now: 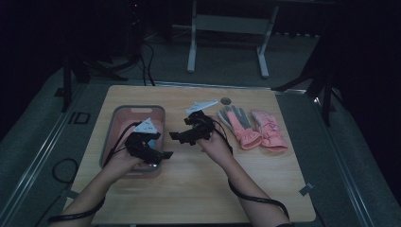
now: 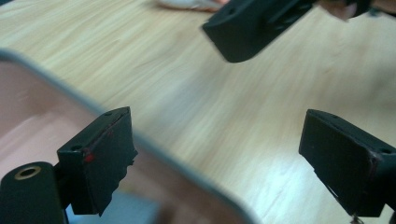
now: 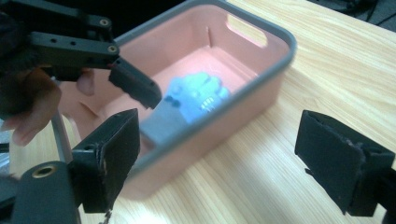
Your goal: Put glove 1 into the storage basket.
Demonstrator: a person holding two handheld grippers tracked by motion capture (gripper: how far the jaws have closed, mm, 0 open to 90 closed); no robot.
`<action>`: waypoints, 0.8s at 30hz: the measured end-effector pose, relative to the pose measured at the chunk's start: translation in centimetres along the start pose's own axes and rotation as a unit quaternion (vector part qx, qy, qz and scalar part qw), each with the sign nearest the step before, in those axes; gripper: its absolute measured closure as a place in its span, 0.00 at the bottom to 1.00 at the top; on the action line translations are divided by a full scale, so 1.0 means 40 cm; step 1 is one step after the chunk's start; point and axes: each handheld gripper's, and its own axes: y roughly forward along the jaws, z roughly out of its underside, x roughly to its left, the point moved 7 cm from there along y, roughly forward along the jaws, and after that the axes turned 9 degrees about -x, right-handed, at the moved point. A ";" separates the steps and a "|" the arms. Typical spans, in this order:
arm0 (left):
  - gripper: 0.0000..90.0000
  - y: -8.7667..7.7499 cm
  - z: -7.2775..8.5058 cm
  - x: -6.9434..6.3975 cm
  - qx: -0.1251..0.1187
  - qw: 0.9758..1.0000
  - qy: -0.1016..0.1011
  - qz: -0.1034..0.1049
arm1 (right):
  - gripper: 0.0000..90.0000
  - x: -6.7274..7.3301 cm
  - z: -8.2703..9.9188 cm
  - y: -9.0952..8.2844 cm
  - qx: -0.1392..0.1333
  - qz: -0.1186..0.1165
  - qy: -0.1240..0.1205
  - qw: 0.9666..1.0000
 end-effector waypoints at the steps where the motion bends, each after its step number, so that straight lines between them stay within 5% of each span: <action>1: 0.12 0.015 -0.006 -0.014 -0.002 1.000 0.003 0.005 | 0.15 -0.015 0.011 -0.016 -0.003 0.007 0.000 1.000; 7: 0.12 0.052 -0.019 -0.054 -0.002 1.000 0.010 0.022 | 0.15 -0.056 0.043 -0.067 -0.018 0.022 0.005 1.000; 13: 0.12 0.096 -0.015 -0.089 -0.004 0.999 0.013 0.043 | 0.15 -0.091 0.079 -0.113 -0.011 0.026 0.039 0.999; 24: 0.12 0.158 -0.005 -0.177 -0.004 0.996 0.027 0.085 | 0.15 -0.152 0.133 -0.188 -0.029 0.053 0.045 0.997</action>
